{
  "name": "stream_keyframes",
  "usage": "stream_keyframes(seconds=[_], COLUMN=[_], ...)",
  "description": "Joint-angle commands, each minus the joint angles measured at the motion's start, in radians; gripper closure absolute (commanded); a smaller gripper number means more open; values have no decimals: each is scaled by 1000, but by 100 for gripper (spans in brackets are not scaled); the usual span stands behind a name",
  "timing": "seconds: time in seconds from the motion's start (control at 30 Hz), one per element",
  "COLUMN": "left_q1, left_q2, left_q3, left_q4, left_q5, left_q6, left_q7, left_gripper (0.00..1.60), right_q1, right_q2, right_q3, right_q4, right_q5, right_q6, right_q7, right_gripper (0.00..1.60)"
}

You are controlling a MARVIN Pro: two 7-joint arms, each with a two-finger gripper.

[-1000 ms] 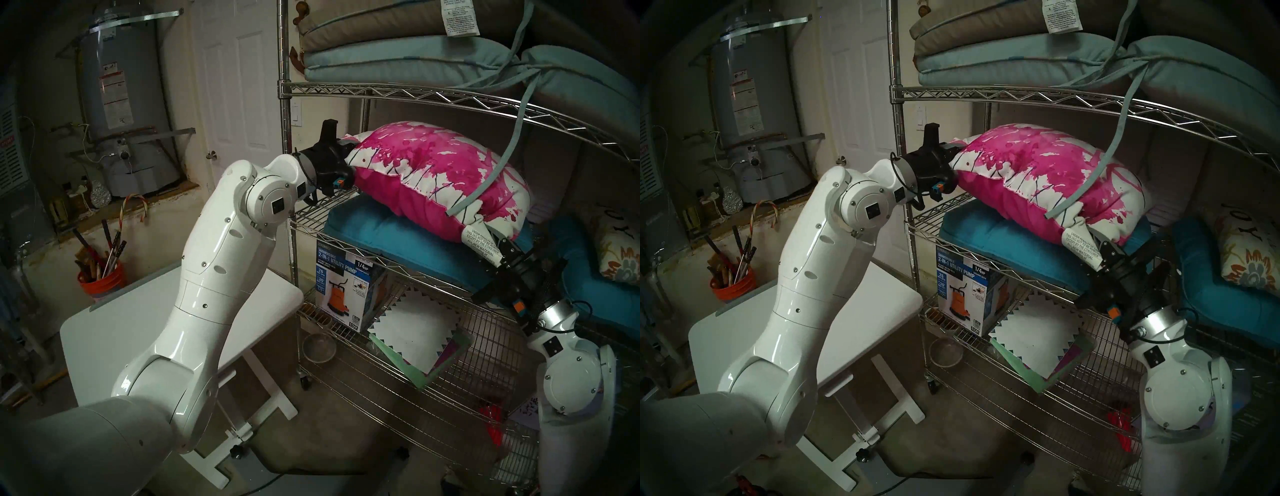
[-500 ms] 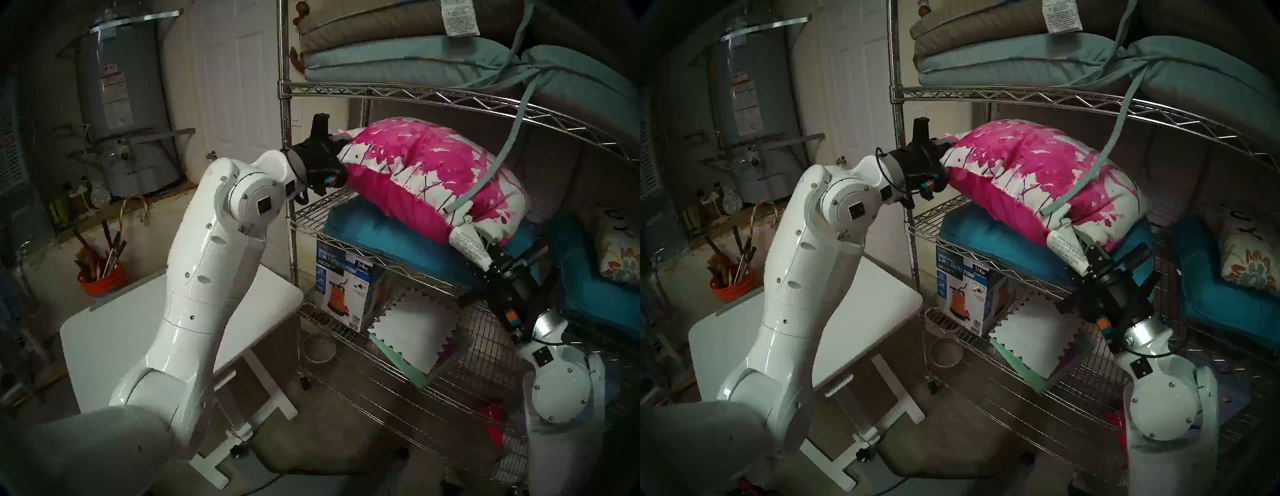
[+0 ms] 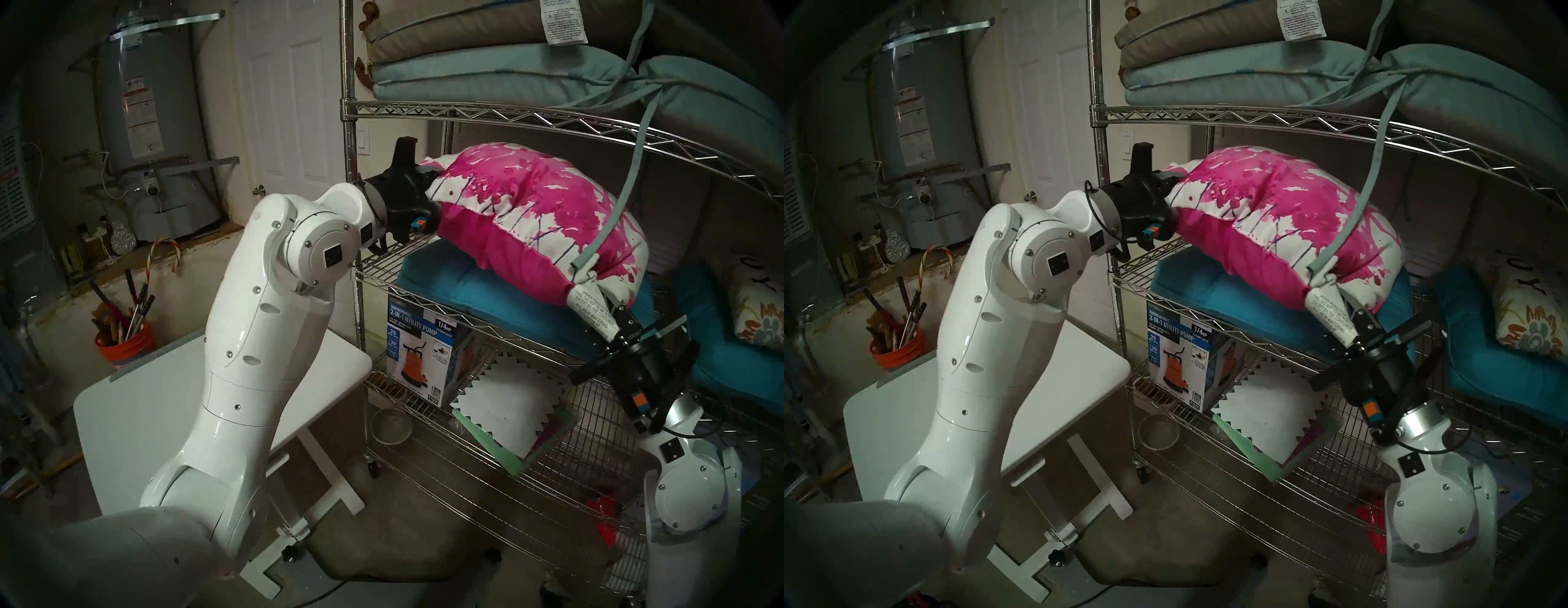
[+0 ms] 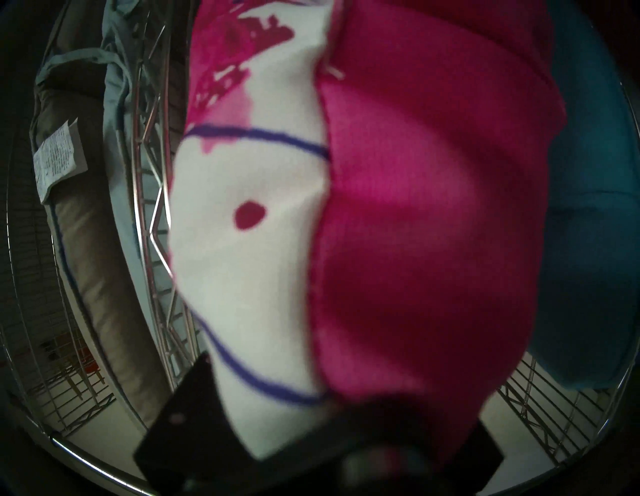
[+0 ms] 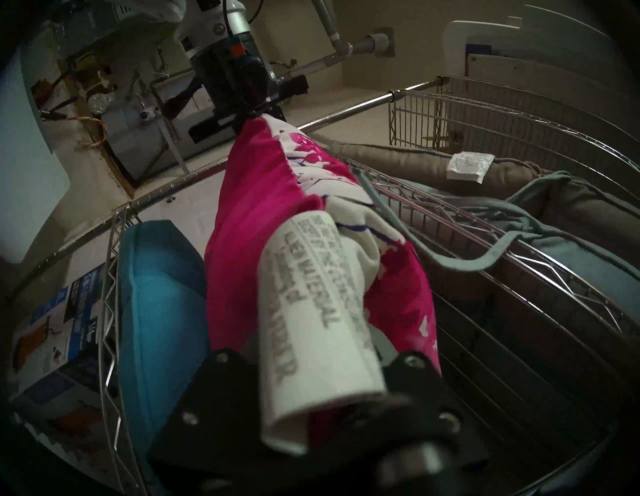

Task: Take cushion off the shelf

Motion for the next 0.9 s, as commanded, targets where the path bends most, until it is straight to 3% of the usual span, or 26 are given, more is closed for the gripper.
stream_keyframes(seconds=[0.0, 0.33, 0.87], left_q1=[4, 61, 138], left_q2=[-89, -71, -22], left_q3=[105, 138, 104], left_q4=[-98, -232, -420], left_q5=[44, 109, 159], left_q6=[53, 125, 187], left_q7=[4, -21, -66], left_gripper=[160, 160, 160], right_q1=[-18, -71, -150], right_q2=[-3, -21, -40], right_q3=[33, -34, -161], right_q4=[-35, -35, -35], right_q5=[54, 90, 86], right_q6=[-35, -109, -212], right_q7=[-12, -34, -74], right_gripper=[160, 160, 160])
